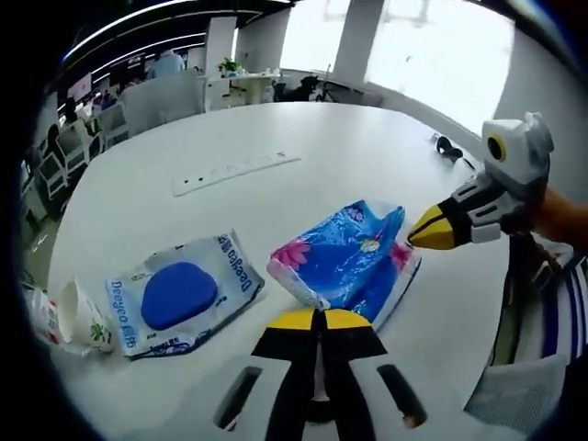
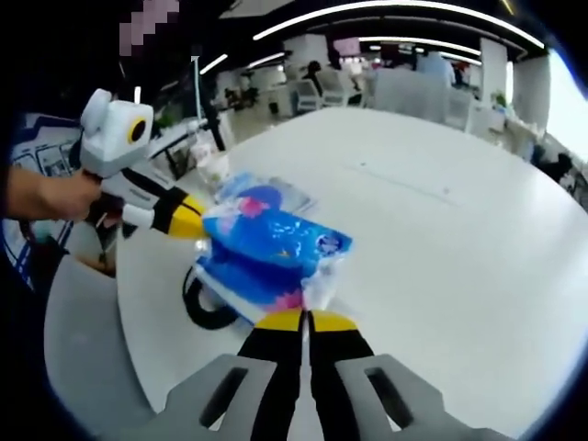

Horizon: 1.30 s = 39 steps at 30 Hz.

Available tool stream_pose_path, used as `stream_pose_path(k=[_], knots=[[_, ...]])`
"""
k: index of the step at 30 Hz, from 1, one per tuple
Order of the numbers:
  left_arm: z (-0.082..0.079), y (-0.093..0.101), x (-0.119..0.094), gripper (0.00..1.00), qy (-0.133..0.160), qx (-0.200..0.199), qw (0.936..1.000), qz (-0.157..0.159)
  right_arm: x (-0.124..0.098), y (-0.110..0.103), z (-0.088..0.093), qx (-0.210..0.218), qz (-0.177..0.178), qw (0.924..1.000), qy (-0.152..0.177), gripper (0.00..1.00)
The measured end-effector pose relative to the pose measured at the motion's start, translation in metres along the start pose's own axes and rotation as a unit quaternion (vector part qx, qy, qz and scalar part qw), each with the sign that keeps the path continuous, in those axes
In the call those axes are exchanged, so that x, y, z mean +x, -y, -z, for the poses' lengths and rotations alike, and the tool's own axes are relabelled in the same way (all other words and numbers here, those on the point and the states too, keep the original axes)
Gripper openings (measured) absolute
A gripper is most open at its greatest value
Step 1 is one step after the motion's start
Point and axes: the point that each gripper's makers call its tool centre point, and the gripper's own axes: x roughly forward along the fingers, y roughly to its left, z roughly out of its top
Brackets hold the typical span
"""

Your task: Arrange the tabletop items into an orderly group along one side of the table until the central work area is clear of visible clutter.

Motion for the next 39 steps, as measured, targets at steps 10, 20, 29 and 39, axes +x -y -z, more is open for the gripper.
stream_pose_path(k=[10, 20, 29, 39], knots=[[-0.006, 0.0, 0.012, 0.0, -0.008, 0.01, 0.9999, 0.003, 0.001, 0.009, 0.003, 0.013, 0.002, 0.9999, 0.001, 0.0], [-0.013, -0.006, 0.022, 0.0, -0.012, 0.017, 0.9998, 0.005, 0.006, 0.02, -0.001, 0.02, 0.002, 0.9998, 0.003, 0.0], [-0.018, -0.012, 0.033, 0.0, -0.015, 0.017, 0.9997, 0.006, 0.013, 0.028, 0.0, 0.025, 0.003, 0.9997, 0.001, 0.0], [-0.024, -0.019, 0.045, 0.0, -0.016, 0.021, 0.9997, 0.002, 0.023, 0.04, -0.001, 0.034, 0.004, 0.9994, 0.002, 0.0]])
